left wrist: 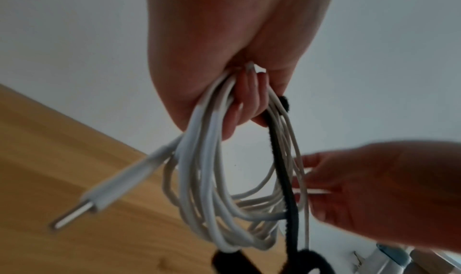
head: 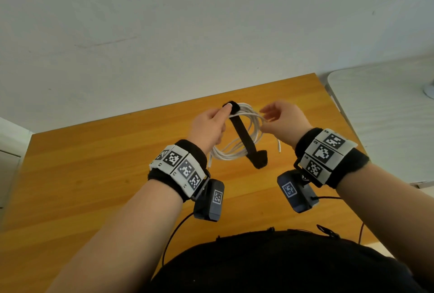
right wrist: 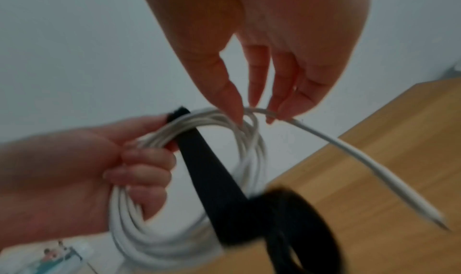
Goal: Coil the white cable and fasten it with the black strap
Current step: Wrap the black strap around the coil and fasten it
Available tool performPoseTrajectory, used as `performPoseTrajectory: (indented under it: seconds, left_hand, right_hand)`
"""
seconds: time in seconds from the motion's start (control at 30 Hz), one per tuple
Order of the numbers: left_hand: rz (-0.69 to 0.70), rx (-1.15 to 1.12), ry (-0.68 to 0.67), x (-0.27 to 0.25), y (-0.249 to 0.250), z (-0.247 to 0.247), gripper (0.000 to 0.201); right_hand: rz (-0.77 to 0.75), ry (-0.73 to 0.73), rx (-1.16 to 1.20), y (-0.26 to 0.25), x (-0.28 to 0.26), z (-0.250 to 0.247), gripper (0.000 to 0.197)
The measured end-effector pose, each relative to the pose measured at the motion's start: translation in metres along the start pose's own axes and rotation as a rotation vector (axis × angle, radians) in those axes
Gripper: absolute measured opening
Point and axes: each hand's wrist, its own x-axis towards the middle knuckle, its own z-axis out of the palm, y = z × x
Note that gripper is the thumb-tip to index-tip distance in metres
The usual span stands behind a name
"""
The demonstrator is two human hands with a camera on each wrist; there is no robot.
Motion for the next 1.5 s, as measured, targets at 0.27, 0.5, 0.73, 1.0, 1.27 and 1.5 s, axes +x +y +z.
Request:
performPoseTrajectory:
  seconds: [0.27, 0.5, 0.73, 1.0, 1.27, 1.5]
  left_hand:
    - [-0.022, -0.057, 0.008, 0.001, 0.005, -0.003, 0.031]
    - [-0.075, -0.151, 0.005, 0.003, 0.001, -0.001, 0.033]
    - [-0.09, -0.169, 0.024, 0.003, -0.004, -0.004, 0.034]
    - [-0.076, -0.157, 0.011, 0.003, -0.003, 0.002, 0.033]
    - [-0.045, -0.116, 0.021, 0.002, -0.004, 0.001, 0.031]
    - [-0.019, -0.108, 0.041, 0.002, -0.001, -0.001, 0.022]
  right_hand:
    - [0.081, 0.023, 0.1, 0.012, 0.001, -0.003, 0.011]
    - [0.27, -0.113, 0.455, 0.006, -0.002, 0.006, 0.023]
    - [0.361, -0.287, 0.76, 0.008, -0.008, 0.001, 0.029]
    - [0.43, -0.196, 0.734, 0.004, -0.01, 0.012, 0.043]
    - [0.541, -0.321, 0.755, 0.005, -0.01, 0.009, 0.022]
    - [0.636, -0.388, 0.903, 0.006, -0.012, 0.009, 0.009]
